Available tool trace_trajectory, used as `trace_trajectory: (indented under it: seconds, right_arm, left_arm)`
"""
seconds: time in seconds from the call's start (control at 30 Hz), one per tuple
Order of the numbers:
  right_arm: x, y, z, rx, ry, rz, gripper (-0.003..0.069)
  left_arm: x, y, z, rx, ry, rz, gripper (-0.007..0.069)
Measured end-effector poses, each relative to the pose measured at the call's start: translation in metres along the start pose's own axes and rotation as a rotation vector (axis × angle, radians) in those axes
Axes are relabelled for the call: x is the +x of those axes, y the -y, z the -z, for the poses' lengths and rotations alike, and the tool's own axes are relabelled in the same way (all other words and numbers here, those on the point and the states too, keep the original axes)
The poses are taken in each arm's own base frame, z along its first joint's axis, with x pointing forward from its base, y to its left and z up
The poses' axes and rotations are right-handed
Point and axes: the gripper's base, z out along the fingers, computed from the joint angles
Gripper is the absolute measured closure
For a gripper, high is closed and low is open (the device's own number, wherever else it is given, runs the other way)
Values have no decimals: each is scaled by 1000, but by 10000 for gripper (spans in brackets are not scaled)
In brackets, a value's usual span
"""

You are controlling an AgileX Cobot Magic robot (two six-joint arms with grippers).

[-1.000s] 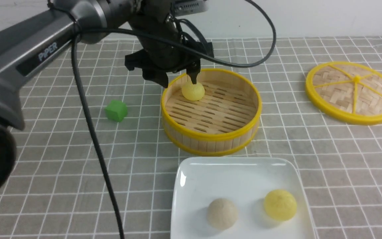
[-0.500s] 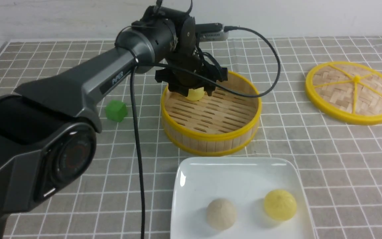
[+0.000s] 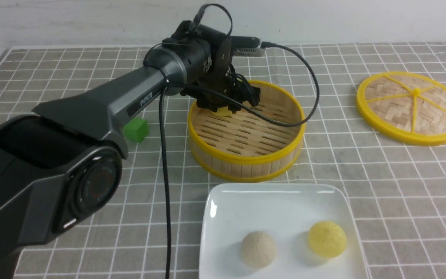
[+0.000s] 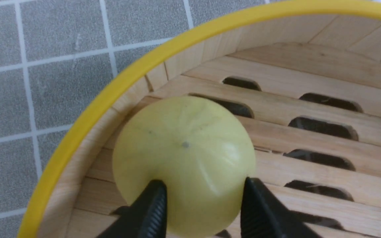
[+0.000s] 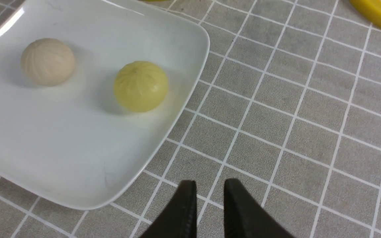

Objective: Put the steamed buns into the plate on the grey tablecloth.
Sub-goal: 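Reach into the bamboo steamer and grasp a bun with the left gripper, then carry the bun from the bamboo steamer to the plate with the left gripper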

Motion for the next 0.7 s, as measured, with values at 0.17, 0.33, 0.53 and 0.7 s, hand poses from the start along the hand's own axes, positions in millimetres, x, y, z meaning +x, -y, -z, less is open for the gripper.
trace_trajectory:
  seconds: [0.17, 0.33, 0.53, 0.7]
  right_arm:
    - [0, 0, 0, 0, 0, 0, 505]
    - [0, 0, 0, 0, 0, 0, 499]
    - [0, 0, 0, 0, 0, 0, 493]
    - [0, 0, 0, 0, 0, 0, 487]
  left_arm:
    - [3, -1, 0, -13, -34, -1, 495]
    - [-6, -2, 27, -25, -57, 6, 603]
    - [-28, -9, 128, -42, -62, -5, 604]
    - [-37, -15, 202, -13, 39, -34, 604]
